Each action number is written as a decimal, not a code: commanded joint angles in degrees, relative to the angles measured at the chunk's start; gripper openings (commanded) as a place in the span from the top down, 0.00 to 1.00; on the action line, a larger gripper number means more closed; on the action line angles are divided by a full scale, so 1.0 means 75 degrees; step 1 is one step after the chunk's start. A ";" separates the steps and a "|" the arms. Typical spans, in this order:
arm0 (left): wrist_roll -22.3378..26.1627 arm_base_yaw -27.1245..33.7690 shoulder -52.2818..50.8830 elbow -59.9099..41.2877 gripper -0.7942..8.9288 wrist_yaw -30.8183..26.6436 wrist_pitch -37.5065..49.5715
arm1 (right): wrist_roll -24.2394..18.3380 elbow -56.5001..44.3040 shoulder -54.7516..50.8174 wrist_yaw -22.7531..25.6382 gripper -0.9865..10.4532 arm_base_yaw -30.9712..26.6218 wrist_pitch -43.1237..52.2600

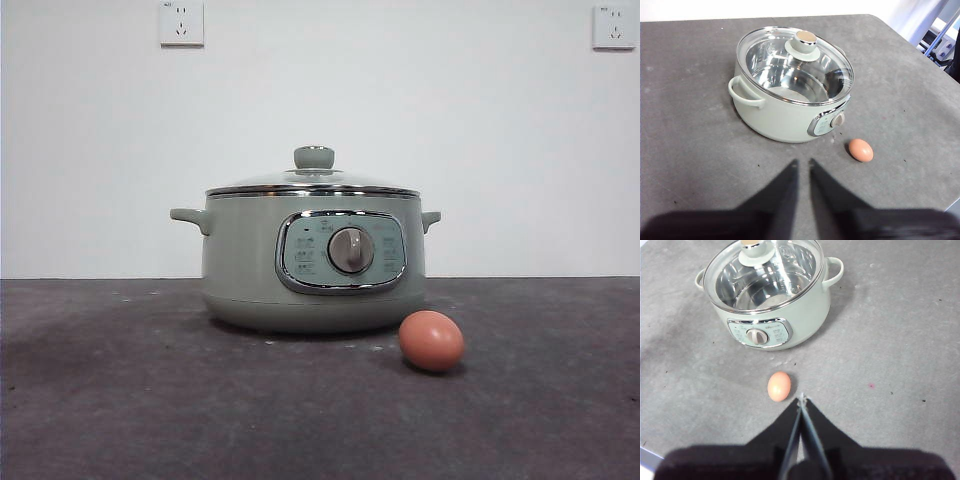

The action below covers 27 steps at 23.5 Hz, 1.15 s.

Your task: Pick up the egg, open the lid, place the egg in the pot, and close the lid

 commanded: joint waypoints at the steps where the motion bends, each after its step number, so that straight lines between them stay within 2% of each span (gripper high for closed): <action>1: 0.0058 -0.0017 0.0061 0.0052 0.28 0.0029 0.0009 | -0.0047 0.0023 -0.0009 -0.0029 0.63 0.0006 0.0047; 2: 0.0058 -0.0020 0.0090 0.0073 0.19 0.0032 0.0009 | -0.0044 0.0023 -0.0009 -0.0026 0.42 0.0006 0.0058; 3: 0.0058 -0.0020 0.0134 0.0099 0.19 0.0090 0.0009 | -0.0041 0.0023 -0.0009 -0.0020 0.27 0.0006 0.0085; 4: 0.0055 -0.0020 0.0163 0.0125 0.20 0.0236 0.0009 | -0.0032 0.0023 -0.0009 -0.0020 0.25 0.0006 0.0096; 9: 0.0061 -0.0082 0.0487 0.0367 0.20 0.0423 0.0009 | -0.0032 0.0023 0.0099 -0.0032 0.25 0.0006 0.0070; 15: 0.0099 -0.0691 0.1714 0.1294 0.20 0.0417 0.0219 | -0.0023 0.0023 0.0265 -0.0291 0.25 0.0006 0.0079; 19: 0.0303 -0.1562 0.3308 0.2506 0.20 0.0023 0.0717 | -0.0023 0.0023 0.0440 -0.0356 0.25 0.0006 0.0090; 21: 0.0600 -0.1961 0.4240 0.3255 0.20 -0.0277 0.0807 | -0.0023 0.0023 0.0557 -0.0370 0.25 0.0006 0.0090; 27: 0.1105 -0.2690 0.7152 0.5829 0.20 -0.1035 0.0863 | -0.0023 0.0023 0.0880 -0.0370 0.25 0.0006 0.0076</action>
